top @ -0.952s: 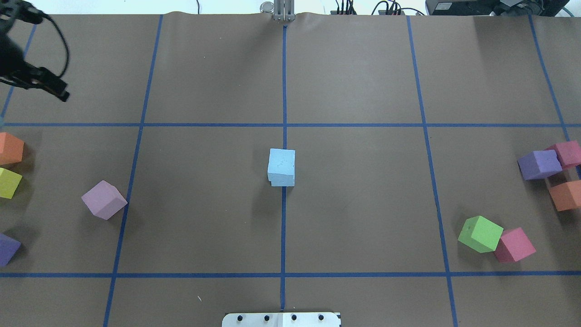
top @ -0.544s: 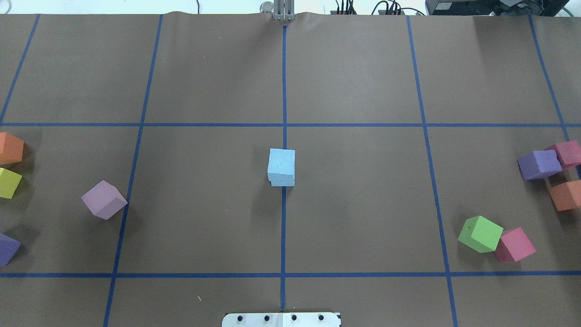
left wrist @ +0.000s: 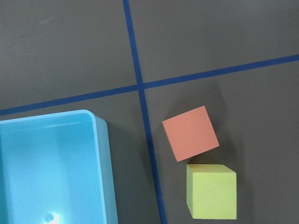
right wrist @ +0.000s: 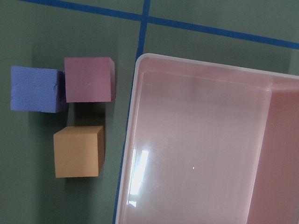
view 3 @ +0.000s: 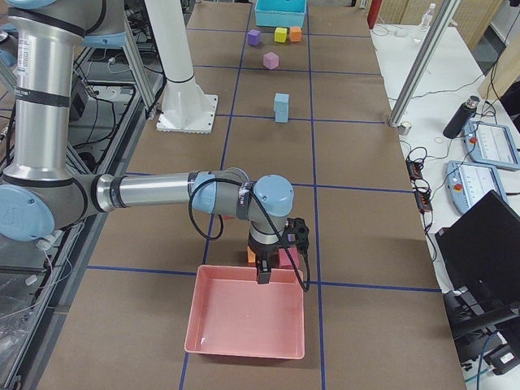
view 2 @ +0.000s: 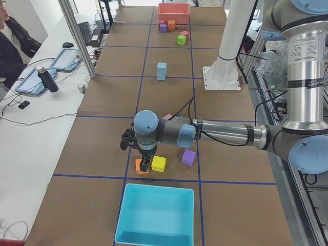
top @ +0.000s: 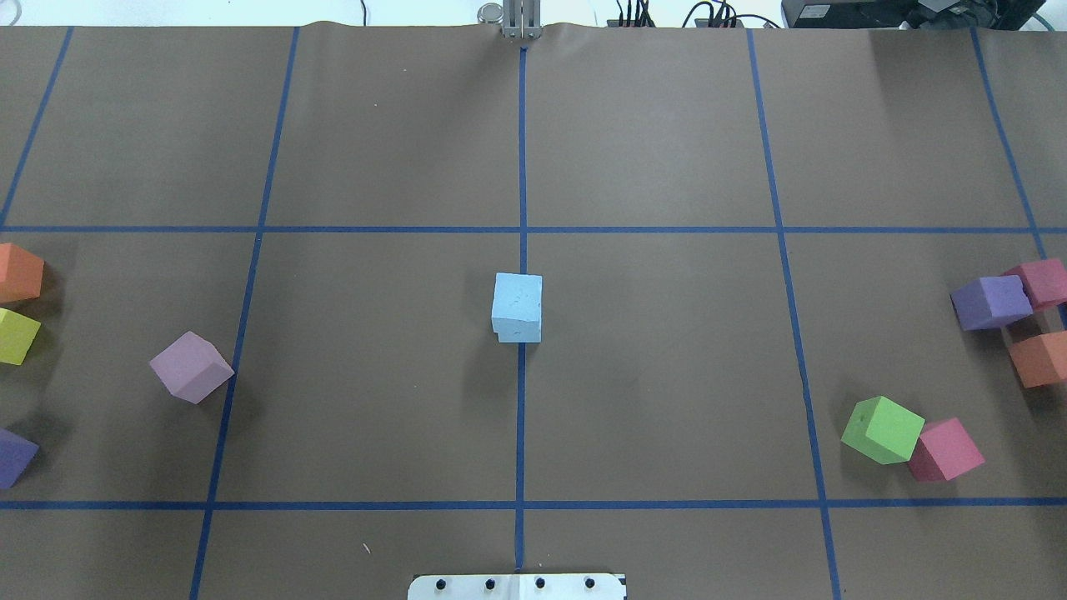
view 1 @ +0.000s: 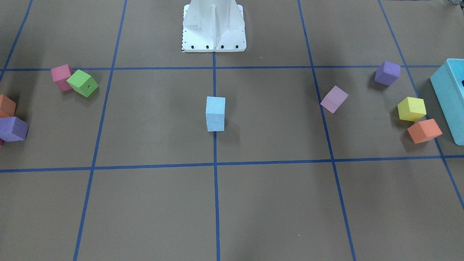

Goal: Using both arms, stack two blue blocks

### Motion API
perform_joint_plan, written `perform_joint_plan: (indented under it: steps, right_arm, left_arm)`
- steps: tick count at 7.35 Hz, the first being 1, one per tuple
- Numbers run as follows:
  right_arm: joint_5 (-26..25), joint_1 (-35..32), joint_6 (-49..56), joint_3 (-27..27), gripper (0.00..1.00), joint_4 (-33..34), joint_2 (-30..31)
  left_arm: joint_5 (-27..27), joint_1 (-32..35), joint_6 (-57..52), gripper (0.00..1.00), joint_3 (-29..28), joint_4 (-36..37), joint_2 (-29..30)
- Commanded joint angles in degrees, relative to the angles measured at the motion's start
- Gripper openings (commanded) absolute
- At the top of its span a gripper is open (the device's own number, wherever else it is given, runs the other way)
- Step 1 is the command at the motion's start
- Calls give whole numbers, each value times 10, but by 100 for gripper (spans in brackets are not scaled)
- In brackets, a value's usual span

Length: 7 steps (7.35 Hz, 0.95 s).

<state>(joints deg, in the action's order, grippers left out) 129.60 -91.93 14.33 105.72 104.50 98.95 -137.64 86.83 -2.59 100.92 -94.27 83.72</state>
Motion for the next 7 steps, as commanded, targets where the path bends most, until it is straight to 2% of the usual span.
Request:
perform_joint_plan:
  steps: [1,7]
  right_arm:
    - [1,0,-1,1,100,0,-1]
    - [5,0,-1,1,100,0,-1]
  left_arm:
    - [-2,1,0,98,-2,1,-1]
    - [0,2,5,98,2,0,-15]
